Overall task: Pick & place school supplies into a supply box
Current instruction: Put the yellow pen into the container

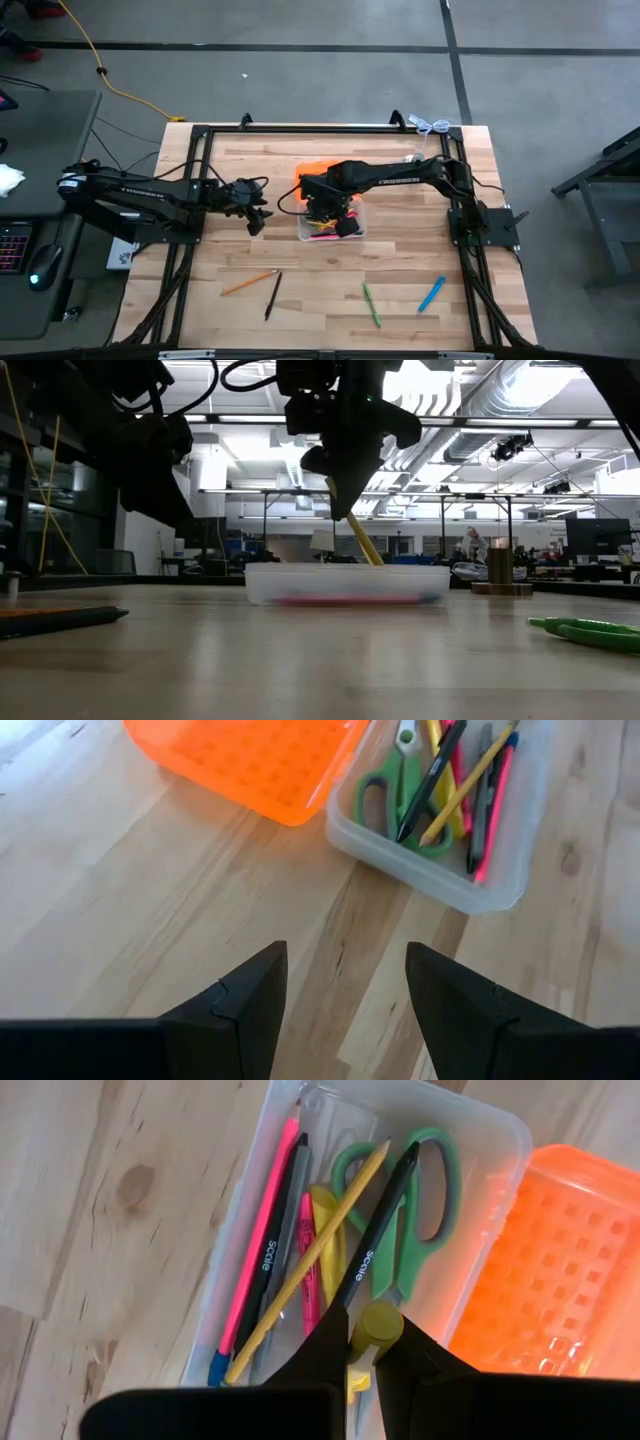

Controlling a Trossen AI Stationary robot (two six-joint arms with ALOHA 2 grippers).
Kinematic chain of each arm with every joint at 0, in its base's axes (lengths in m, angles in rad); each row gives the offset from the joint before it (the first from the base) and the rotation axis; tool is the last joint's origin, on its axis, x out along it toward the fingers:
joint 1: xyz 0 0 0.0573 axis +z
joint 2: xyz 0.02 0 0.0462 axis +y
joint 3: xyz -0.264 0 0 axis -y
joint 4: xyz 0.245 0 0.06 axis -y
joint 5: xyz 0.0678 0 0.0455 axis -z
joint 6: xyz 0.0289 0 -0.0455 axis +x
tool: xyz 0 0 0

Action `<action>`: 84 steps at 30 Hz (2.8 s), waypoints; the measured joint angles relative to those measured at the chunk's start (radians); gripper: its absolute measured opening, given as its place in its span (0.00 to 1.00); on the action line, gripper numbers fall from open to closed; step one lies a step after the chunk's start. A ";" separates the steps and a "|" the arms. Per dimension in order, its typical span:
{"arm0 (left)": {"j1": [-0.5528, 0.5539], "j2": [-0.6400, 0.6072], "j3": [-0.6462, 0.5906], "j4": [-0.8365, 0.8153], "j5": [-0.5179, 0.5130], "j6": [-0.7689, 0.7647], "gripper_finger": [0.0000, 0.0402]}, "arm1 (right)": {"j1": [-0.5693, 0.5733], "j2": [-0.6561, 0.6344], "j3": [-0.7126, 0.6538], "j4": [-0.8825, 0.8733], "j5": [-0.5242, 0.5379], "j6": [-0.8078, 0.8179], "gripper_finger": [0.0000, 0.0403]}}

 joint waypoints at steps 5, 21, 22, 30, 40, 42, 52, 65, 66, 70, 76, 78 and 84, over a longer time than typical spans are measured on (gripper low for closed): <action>0.000 0.000 0.000 -0.019 -0.026 0.000 0.58 | 0.000 0.005 0.000 0.002 -0.010 0.003 0.02; 0.000 0.000 0.000 -0.065 -0.132 -0.019 0.58 | 0.000 0.017 -0.059 0.039 -0.028 0.015 0.02; 0.000 0.000 0.000 -0.065 -0.132 -0.019 0.58 | 0.000 0.017 -0.059 0.041 -0.033 0.015 0.02; 0.000 0.000 0.000 -0.064 -0.132 -0.020 0.58 | 0.000 0.017 -0.059 0.052 -0.053 0.014 0.03; 0.000 0.000 0.000 -0.063 -0.132 -0.020 0.58 | -0.001 0.027 -0.058 0.088 -0.054 0.001 0.02; 0.000 0.000 0.000 -0.063 -0.132 -0.020 0.58 | -0.002 0.048 -0.058 0.085 -0.055 0.001 0.03; 0.000 -0.001 0.000 -0.063 -0.132 -0.017 0.58 | -0.005 0.088 -0.058 0.097 -0.027 -0.002 0.04; 0.000 0.000 0.000 -0.063 -0.132 -0.002 0.58 | -0.036 0.092 -0.058 0.114 -0.075 0.001 0.05; 0.000 0.000 0.000 -0.063 -0.132 0.000 0.58 | -0.038 0.092 -0.059 0.118 -0.080 0.001 0.05; 0.000 0.000 0.000 -0.063 -0.132 0.003 0.58 | -0.039 0.092 -0.058 0.121 -0.096 0.001 0.05; 0.000 -0.001 0.000 -0.063 -0.132 0.003 0.58 | -0.039 0.092 -0.058 0.125 -0.097 0.001 0.06; 0.000 0.000 0.000 -0.063 -0.132 0.003 0.58 | -0.039 0.092 -0.058 0.127 -0.098 0.001 0.06; 0.000 -0.001 -0.001 -0.063 -0.132 0.003 0.58 | -0.039 0.092 -0.058 0.133 -0.108 0.001 0.07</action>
